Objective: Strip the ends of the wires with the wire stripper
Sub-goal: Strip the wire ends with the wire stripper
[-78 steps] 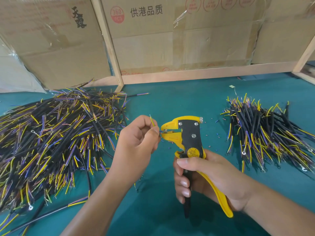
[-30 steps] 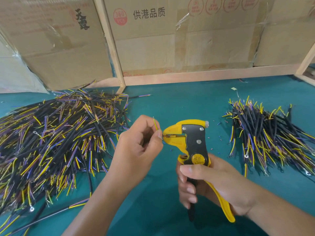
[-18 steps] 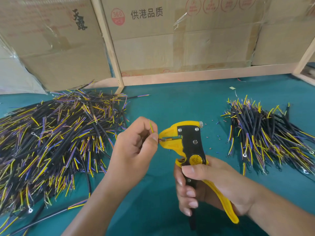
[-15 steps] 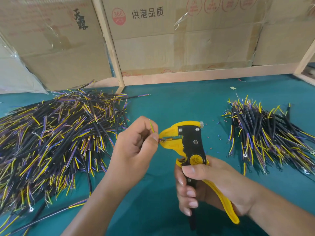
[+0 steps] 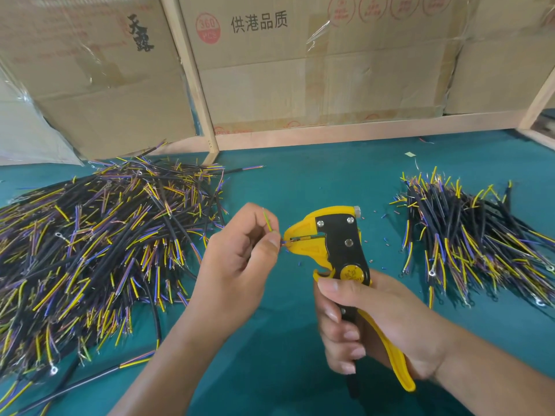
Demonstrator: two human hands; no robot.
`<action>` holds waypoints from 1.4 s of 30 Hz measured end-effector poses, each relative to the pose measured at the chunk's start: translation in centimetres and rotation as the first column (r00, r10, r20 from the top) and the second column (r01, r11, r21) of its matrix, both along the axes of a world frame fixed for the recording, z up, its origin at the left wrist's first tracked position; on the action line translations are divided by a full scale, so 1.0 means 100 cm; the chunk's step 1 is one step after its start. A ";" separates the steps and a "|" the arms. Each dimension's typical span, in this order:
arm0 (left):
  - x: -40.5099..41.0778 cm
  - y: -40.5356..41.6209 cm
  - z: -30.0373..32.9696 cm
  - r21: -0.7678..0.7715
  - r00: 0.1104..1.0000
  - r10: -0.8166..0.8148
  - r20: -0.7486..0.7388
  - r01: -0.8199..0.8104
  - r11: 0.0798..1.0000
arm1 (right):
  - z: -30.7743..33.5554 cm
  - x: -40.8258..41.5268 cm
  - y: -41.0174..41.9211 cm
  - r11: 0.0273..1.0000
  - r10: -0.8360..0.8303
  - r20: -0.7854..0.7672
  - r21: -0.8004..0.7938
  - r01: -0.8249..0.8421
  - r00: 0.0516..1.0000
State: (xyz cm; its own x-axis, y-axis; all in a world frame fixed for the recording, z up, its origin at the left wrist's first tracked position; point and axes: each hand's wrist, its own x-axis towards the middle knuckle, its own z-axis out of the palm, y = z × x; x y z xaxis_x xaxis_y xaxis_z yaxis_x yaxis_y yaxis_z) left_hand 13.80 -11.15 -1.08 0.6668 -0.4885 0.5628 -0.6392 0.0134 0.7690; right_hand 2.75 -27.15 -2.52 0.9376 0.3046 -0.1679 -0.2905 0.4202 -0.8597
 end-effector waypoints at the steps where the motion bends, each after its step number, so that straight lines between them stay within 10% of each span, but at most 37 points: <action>1: 0.000 0.000 0.000 0.006 1.000 0.004 0.004 -0.004 1.000 | 0.001 0.000 0.000 1.000 -0.003 -0.001 -0.009 0.003 1.000; 42: -0.003 0.003 0.008 0.009 0.983 -0.127 -0.136 0.130 0.991 | -0.009 0.003 -0.006 0.994 0.099 0.157 -0.062 -0.090 0.983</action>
